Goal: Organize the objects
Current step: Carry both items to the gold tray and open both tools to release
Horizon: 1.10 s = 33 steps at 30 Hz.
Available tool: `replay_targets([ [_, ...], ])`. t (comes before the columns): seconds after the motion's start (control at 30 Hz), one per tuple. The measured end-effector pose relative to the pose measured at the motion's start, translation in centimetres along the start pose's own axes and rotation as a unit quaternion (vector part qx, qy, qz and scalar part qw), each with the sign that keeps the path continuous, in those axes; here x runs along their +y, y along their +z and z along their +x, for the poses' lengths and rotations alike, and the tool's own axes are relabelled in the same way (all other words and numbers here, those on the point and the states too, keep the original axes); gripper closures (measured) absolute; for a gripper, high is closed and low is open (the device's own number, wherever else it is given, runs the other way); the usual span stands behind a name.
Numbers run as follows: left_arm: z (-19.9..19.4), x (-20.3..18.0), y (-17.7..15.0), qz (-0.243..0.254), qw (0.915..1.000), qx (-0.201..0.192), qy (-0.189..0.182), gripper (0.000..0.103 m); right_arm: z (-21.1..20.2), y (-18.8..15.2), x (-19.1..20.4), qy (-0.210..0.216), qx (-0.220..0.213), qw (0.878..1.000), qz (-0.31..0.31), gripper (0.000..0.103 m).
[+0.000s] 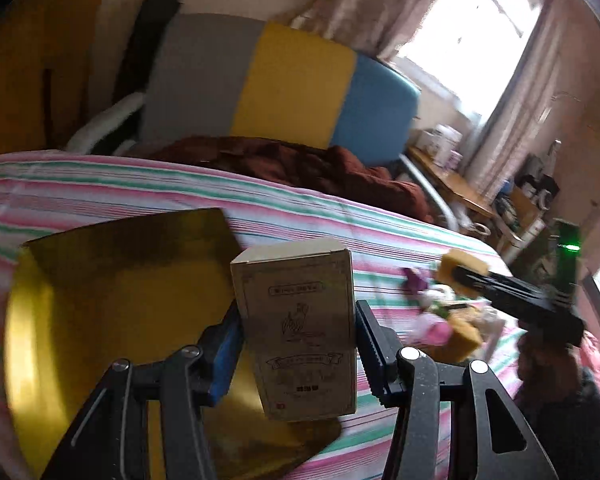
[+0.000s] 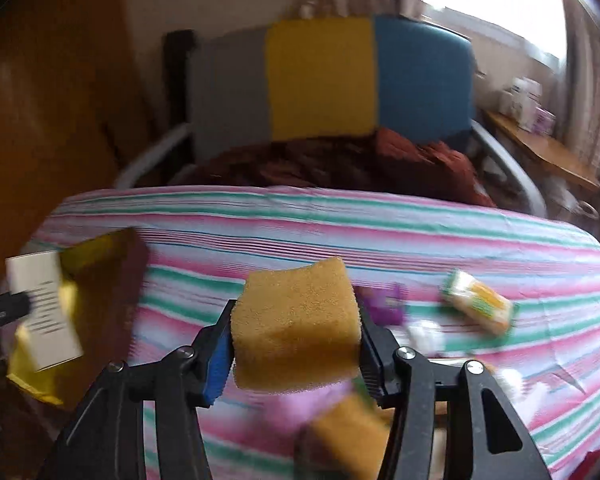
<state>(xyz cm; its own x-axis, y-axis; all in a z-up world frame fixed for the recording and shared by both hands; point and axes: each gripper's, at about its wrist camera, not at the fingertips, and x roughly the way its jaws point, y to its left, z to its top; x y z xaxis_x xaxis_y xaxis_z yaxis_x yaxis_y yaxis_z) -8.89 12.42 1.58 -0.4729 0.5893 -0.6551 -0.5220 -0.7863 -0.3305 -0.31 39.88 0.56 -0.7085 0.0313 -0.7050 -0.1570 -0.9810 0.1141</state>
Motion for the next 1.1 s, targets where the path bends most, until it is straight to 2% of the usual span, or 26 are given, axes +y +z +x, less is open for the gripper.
replay_targets([
  [0.2, -1.6, 4.7, 0.2, -0.010, 0.9958, -0.012, 0.090, 0.049, 0.5, 0.5, 10.2, 0.103, 0.009, 0.993, -0.051, 0.048],
  [0.23, -1.9, 5.7, 0.3, -0.018, 0.9931, -0.019, 0.114, 0.048, 0.7, 0.6, 11.9, 0.122, 0.011, 0.991, -0.050, 0.047],
  [0.27, -2.0, 6.5, 0.6, -0.025, 0.9916, -0.022, 0.125, 0.041, 1.0, 0.7, 13.5, 0.145, 0.011, 0.988, -0.047, 0.045],
  [0.3, -2.4, 7.4, 0.9, -0.034, 0.9900, -0.027, 0.134, 0.036, 1.1, 0.8, 14.9, 0.166, 0.013, 0.985, -0.047, 0.035],
  [0.37, -3.6, 8.7, 0.9, -0.056, 0.9851, -0.052, 0.154, 0.018, 1.3, 0.6, 17.1, 0.179, 0.013, 0.982, -0.052, 0.013],
  [0.5, -6.0, 10.3, 0.2, -0.063, 0.9805, -0.082, 0.167, 0.015, 1.2, 0.1, 19.4, 0.177, 0.018, 0.982, -0.067, 0.013],
  [0.63, -7.4, 10.4, -1.2, -0.058, 0.9777, -0.092, 0.179, 0.011, 1.0, -1.4, 19.5, 0.150, 0.030, 0.985, -0.083, 0.013],
  [0.93, -7.3, 7.3, -4.2, -0.043, 0.9740, -0.094, 0.202, 0.007, 0.3, -4.2, 18.2, 0.088, 0.025, 0.990, -0.105, 0.013],
  [1.1, -6.8, 5.0, -5.1, -0.008, 0.9728, -0.092, 0.212, 0.004, 0.1, -4.9, 16.7, 0.064, 0.023, 0.993, -0.093, 0.013],
])
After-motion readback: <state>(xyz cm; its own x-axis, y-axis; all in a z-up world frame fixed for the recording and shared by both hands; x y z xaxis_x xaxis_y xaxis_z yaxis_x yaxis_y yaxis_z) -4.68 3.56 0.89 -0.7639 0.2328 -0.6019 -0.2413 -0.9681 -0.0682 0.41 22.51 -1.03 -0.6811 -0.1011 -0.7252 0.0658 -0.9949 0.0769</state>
